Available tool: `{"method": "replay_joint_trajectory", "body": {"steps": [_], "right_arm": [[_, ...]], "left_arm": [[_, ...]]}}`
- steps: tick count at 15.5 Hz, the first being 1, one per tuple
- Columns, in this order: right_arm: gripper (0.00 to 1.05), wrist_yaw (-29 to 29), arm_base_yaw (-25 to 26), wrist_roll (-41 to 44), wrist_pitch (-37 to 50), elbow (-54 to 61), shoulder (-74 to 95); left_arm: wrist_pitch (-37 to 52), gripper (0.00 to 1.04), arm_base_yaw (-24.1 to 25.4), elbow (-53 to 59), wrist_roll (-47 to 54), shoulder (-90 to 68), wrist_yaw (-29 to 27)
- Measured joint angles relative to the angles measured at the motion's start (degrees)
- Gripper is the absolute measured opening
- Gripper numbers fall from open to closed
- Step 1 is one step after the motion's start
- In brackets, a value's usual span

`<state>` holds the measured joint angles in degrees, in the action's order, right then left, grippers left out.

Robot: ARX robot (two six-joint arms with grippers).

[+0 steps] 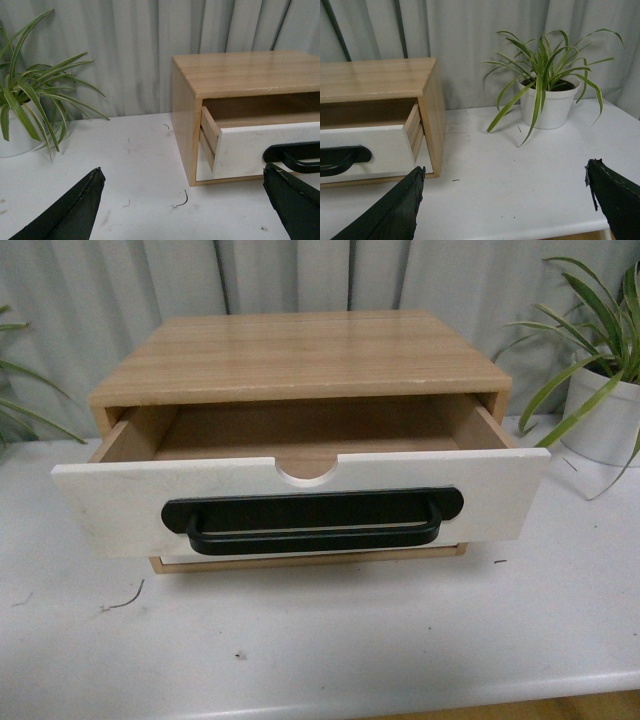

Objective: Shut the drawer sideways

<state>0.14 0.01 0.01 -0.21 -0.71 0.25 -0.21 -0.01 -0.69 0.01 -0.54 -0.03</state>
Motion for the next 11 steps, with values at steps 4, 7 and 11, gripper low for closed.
{"method": "replay_joint_trajectory", "body": {"steps": [4,7,11], "right_arm": [[0.98,0.02,0.00,0.00,0.00,0.00,0.00],[0.98,0.02,0.00,0.00,0.00,0.00,0.00],[0.98,0.00,0.00,0.00,0.00,0.00,0.00]], "left_arm": [[0.00,0.98,0.00,0.00,0.00,0.00,0.00],[-0.02,0.98,0.00,0.00,0.00,0.00,0.00],[0.00,0.98,0.00,0.00,-0.02,0.00,-0.02]]}}
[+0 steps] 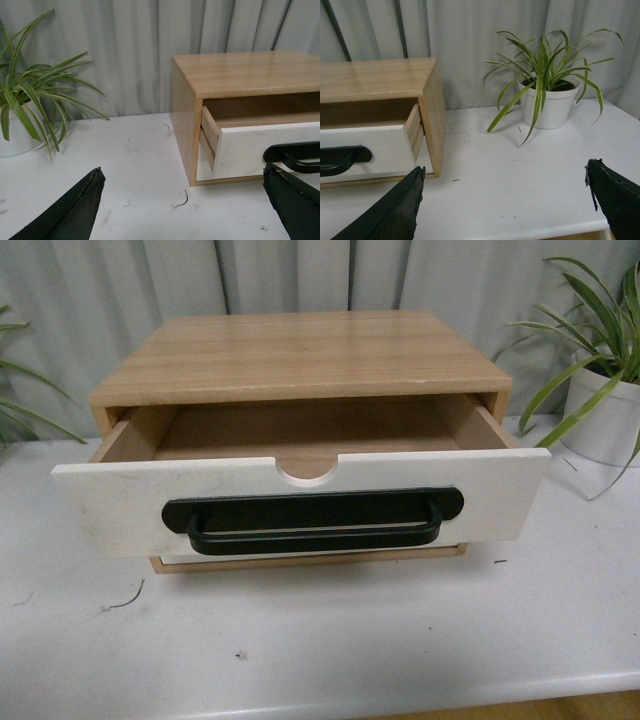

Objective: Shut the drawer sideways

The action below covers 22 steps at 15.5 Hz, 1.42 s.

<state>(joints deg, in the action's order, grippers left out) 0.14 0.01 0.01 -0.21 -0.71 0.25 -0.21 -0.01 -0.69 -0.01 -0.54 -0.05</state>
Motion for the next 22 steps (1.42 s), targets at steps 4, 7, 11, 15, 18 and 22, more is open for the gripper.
{"method": "replay_joint_trajectory", "body": {"steps": [4,7,11,15,18,22], "right_arm": [[0.98,0.00,0.00,0.00,0.00,0.00,0.00],[0.98,0.00,0.00,0.00,0.00,0.00,0.00],[0.98,0.02,0.00,0.00,0.00,0.00,0.00],[0.98,0.02,0.00,0.00,0.00,0.00,0.00],[0.98,0.02,0.00,0.00,0.00,0.00,0.00],[0.98,13.77,-6.67,-5.86,3.61,-0.85,6.23]], "left_arm": [[0.00,0.98,0.00,0.00,0.02,0.00,0.02],[0.00,0.98,0.00,0.00,0.02,0.00,0.00],[0.00,0.98,0.00,0.00,0.02,0.00,0.02],[0.00,0.98,0.00,0.00,0.02,0.00,0.02],[0.00,0.98,0.00,0.00,0.00,0.00,0.02],[10.32,0.98,-1.27,0.33,-2.27,0.22,-0.33]]}}
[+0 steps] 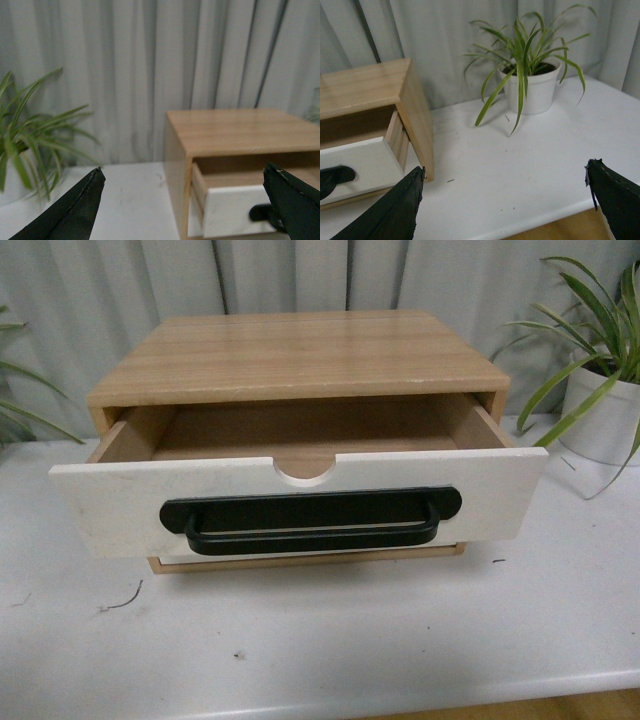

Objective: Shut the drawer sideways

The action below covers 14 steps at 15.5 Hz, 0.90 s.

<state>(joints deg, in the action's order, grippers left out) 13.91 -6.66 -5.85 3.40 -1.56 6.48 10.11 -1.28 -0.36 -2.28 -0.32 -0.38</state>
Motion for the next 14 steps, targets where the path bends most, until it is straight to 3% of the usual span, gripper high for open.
{"method": "replay_joint_trajectory", "body": {"steps": [1,3,5,8,12,14], "right_arm": [[0.98,0.13,-0.85,-1.46,0.33,-2.67,6.56],[0.98,-8.85,-3.56,1.53,-2.49,-9.22,19.78],[0.98,-16.24,-6.78,8.46,-5.53,-13.81,31.10],[0.98,-24.00,-12.26,19.65,-6.60,-20.15,44.17],[0.98,-26.64,-15.54,28.92,-4.44,-25.99,59.32],[0.98,-26.53,-16.61,35.17,-3.41,-34.77,74.51]], "left_arm": [[0.35,0.98,-1.36,-0.20,0.13,-1.11,2.49],[-6.27,0.98,-6.64,-0.33,6.64,-7.65,10.51],[-8.00,0.98,-9.40,-0.66,16.94,-14.53,17.84],[-5.92,0.98,-12.74,-5.20,33.07,-31.12,23.87],[-0.90,0.98,-12.57,-11.93,47.91,-53.53,26.36],[6.51,0.98,-12.37,-22.10,55.01,-72.78,21.66]]}}
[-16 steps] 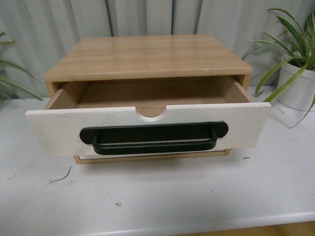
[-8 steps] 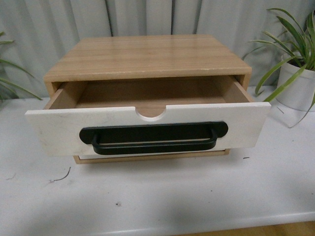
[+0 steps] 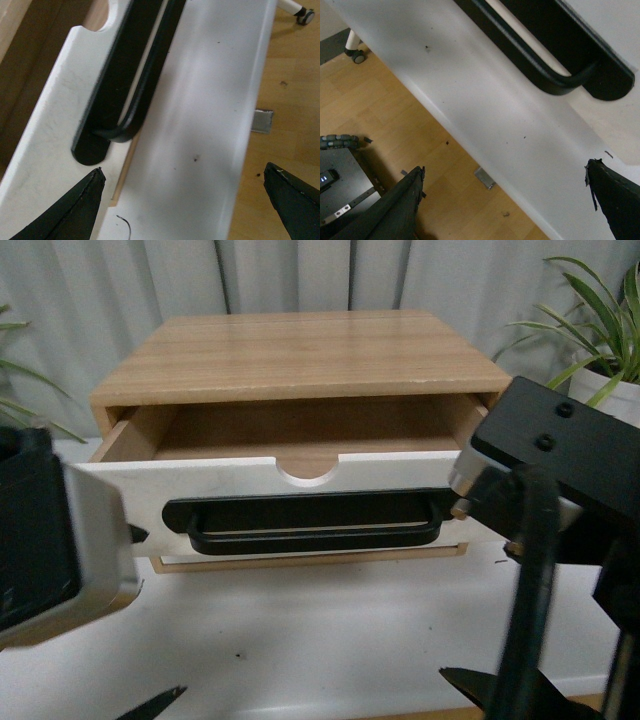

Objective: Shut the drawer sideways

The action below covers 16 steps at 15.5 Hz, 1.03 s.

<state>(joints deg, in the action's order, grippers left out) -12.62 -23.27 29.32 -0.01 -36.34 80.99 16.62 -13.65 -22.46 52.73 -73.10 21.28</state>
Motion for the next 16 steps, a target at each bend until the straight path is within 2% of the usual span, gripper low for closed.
{"method": "replay_joint_trajectory", "body": {"steps": [5,12,16], "right_arm": [[0.98,0.66,1.25,2.38,1.14,-9.92,10.82],[0.98,5.14,2.93,1.60,3.13,-27.04,25.16],[0.98,5.14,3.65,-0.20,6.29,-23.56,23.45]], "left_arm": [[4.42,0.98,1.36,-7.69,1.36,-14.16,-3.34],[10.45,0.98,1.68,-22.03,-0.22,-30.95,-9.29],[11.80,0.98,0.39,-21.33,-3.89,-30.29,-8.70]]}}
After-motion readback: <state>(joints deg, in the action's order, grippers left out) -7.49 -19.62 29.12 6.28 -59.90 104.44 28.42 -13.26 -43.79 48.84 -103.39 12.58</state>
